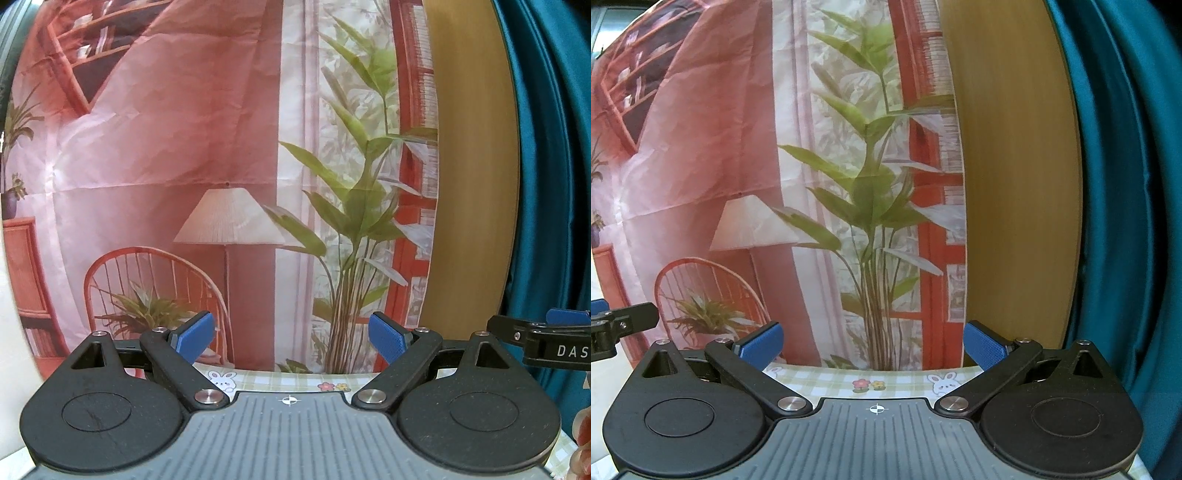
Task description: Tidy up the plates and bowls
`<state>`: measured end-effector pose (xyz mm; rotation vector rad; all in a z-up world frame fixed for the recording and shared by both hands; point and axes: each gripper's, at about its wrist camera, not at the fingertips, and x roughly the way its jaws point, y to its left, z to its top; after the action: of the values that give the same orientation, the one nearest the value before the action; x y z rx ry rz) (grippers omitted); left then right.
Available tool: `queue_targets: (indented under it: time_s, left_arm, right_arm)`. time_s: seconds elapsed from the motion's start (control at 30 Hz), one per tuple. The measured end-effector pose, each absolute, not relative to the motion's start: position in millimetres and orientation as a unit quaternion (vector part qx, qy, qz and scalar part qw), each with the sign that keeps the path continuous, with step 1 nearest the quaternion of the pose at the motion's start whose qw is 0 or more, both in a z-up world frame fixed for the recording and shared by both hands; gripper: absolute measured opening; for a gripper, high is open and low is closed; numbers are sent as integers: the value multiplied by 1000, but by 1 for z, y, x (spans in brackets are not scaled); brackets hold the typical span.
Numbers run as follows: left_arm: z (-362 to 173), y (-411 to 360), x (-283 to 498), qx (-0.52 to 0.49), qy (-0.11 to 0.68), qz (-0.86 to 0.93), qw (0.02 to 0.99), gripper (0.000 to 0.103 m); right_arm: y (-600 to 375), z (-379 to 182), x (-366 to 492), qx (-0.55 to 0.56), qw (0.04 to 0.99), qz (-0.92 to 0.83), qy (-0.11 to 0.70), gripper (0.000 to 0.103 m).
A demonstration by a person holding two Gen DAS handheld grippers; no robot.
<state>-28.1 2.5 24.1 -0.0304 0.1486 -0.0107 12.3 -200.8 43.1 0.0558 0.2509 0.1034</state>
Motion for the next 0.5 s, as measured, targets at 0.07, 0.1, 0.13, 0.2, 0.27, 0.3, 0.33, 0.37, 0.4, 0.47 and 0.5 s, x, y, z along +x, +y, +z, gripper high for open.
queue_targets:
  time_s: [0.07, 0.1, 0.13, 0.2, 0.27, 0.3, 0.33, 0.37, 0.4, 0.47, 0.5]
  left_arm:
    - [25, 3, -29, -15, 73, -2, 997, 92]
    - [25, 3, -29, -15, 73, -1, 997, 92]
    - [25, 1, -29, -15, 73, 1, 997, 92]
    - [25, 1, -29, -14, 73, 3, 997, 92]
    - [25, 0, -28, -13, 73, 4, 997, 92]
    - [24, 0, -27, -13, 74, 4, 997, 92]
    - [24, 0, -27, -13, 75, 5, 997, 92]
    - [24, 0, -27, -14, 75, 5, 997, 92]
    - [24, -1, -27, -14, 76, 6, 997, 92]
    - [23, -1, -26, -14, 77, 6, 997, 92]
    - [23, -1, -27, -14, 77, 6, 997, 92]
  right_arm:
    - [-200, 44, 11, 27, 991, 52, 124, 103]
    - [-200, 44, 11, 27, 991, 53, 123, 103]
    - [-199, 44, 10, 28, 991, 53, 123, 103]
    - [-200, 44, 9, 27, 991, 53, 121, 103]
    - [-200, 44, 9, 28, 991, 52, 121, 103]
    - [-200, 44, 9, 28, 991, 53, 121, 103]
    - [-200, 44, 9, 28, 991, 53, 121, 103]
    - [-200, 44, 9, 28, 991, 53, 121, 103]
    - [-201, 44, 9, 28, 991, 53, 122, 103]
    - [-201, 44, 9, 28, 991, 53, 121, 103]
    - [-201, 44, 9, 28, 991, 53, 121, 103]
